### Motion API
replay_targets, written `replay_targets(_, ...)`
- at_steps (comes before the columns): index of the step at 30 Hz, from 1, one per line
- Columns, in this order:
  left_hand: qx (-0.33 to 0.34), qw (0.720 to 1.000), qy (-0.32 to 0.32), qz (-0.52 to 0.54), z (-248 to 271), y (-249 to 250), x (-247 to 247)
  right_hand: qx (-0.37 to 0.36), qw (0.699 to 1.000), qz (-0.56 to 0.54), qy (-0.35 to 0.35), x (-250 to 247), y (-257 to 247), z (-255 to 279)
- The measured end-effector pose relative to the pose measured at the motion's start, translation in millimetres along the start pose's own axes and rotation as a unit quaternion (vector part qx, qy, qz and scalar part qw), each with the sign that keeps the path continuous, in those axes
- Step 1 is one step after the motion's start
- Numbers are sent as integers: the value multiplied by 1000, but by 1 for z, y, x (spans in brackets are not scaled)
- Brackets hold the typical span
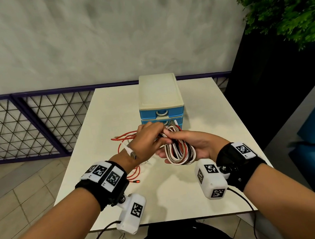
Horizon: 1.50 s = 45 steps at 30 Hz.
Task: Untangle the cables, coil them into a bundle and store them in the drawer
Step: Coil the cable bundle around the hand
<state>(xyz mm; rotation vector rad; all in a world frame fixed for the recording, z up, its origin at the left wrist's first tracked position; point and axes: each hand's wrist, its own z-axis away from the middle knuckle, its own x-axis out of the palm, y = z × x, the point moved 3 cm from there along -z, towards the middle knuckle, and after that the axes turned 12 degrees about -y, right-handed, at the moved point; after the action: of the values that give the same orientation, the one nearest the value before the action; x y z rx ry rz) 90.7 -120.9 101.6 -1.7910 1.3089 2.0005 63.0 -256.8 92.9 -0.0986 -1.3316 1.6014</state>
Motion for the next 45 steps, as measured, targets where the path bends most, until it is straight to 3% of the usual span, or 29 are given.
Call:
replay_targets(5,22,998,-48,28,0,-7,-1,6,999,48,22,-5,-2,-2)
replay_targets(11,-51,990,-132,3,3,-38,3,-8,993,97,69,-11,-14,-2)
replay_targets(14,-126,979,-157,-19,20,-70,7,-24,990,95,103,-17,-24,5)
replay_targets(20,-242,958,-155,18,50,-116,16,-78,983,72,147,-29,-41,15)
replay_targets(27,-274,944,-175,-47,58,-126,25,-88,979,78,169,-28,-40,11)
replay_targets(31,-266,948,-167,55,47,-116,19,-69,971,135,184,-27,-39,5)
replay_targets(34,-204,954,-126,180,33,-84,7,-38,967,187,171,-23,-37,2)
replay_targets(38,-132,964,-111,203,9,-46,-7,2,958,263,118,-10,-31,-1)
replay_targets(40,-111,953,-154,234,2,-33,-7,4,961,261,89,-3,-29,-1)
replay_targets(42,-87,925,-201,309,1,-22,-2,0,961,266,74,0,-30,2)
replay_targets(45,-116,900,-203,368,9,-28,1,-24,957,279,82,-5,-37,11)
